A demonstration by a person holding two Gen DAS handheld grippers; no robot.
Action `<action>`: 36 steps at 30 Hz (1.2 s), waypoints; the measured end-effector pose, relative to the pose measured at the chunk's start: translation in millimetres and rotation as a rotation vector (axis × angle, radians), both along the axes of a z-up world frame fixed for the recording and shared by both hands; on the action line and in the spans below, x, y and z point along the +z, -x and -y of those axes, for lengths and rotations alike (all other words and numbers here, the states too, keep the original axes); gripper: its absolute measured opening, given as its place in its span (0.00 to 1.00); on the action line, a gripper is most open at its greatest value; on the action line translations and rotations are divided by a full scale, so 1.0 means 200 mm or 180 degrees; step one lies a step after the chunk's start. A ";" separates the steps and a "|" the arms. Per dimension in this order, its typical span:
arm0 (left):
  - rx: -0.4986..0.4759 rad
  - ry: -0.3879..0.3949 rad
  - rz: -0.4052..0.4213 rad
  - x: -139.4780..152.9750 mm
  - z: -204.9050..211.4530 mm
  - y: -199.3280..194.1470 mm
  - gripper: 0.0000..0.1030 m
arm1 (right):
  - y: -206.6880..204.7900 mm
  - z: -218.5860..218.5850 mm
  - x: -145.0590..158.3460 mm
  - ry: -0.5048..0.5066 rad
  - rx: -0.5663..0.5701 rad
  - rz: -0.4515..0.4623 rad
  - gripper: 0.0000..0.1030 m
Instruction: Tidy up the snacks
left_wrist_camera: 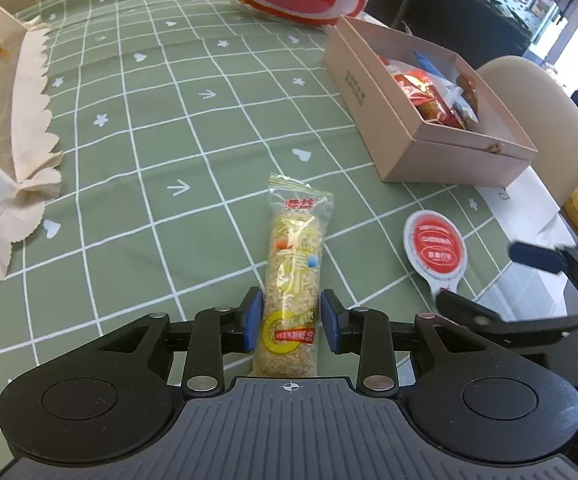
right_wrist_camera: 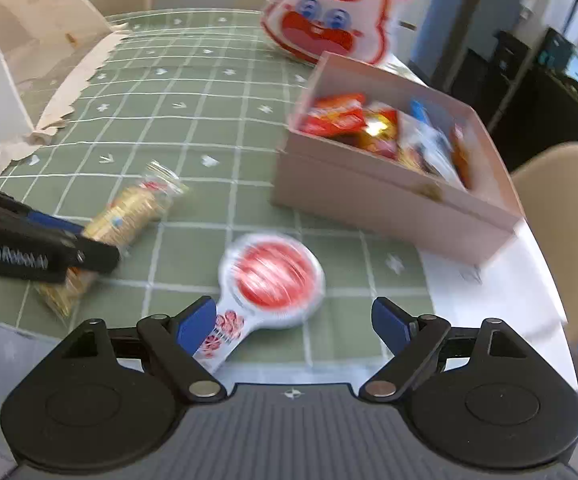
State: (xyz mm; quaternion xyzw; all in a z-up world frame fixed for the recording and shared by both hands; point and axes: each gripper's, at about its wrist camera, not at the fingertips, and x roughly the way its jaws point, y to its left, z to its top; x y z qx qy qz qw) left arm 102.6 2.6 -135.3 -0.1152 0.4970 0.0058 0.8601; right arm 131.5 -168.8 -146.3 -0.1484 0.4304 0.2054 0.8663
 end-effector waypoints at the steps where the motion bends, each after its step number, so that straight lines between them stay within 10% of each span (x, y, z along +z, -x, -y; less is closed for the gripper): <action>1: -0.0009 0.0004 0.0001 0.00 0.00 0.00 0.35 | 0.01 0.04 0.00 -0.0063 -0.0058 -0.0052 0.83; 6: -0.0100 0.0025 0.0024 0.00 -0.01 0.01 0.35 | 0.06 0.15 -0.08 -0.0413 -0.0325 -0.0366 0.83; 17: -0.0309 0.0108 -0.0091 0.01 -0.03 0.26 0.35 | 0.21 0.12 -0.14 -0.0492 -0.0373 -0.0043 1.00; 36: -0.0354 0.0200 0.0012 -0.01 -0.04 0.21 0.34 | 0.13 0.09 -0.04 -0.0485 -0.0038 -0.0137 0.90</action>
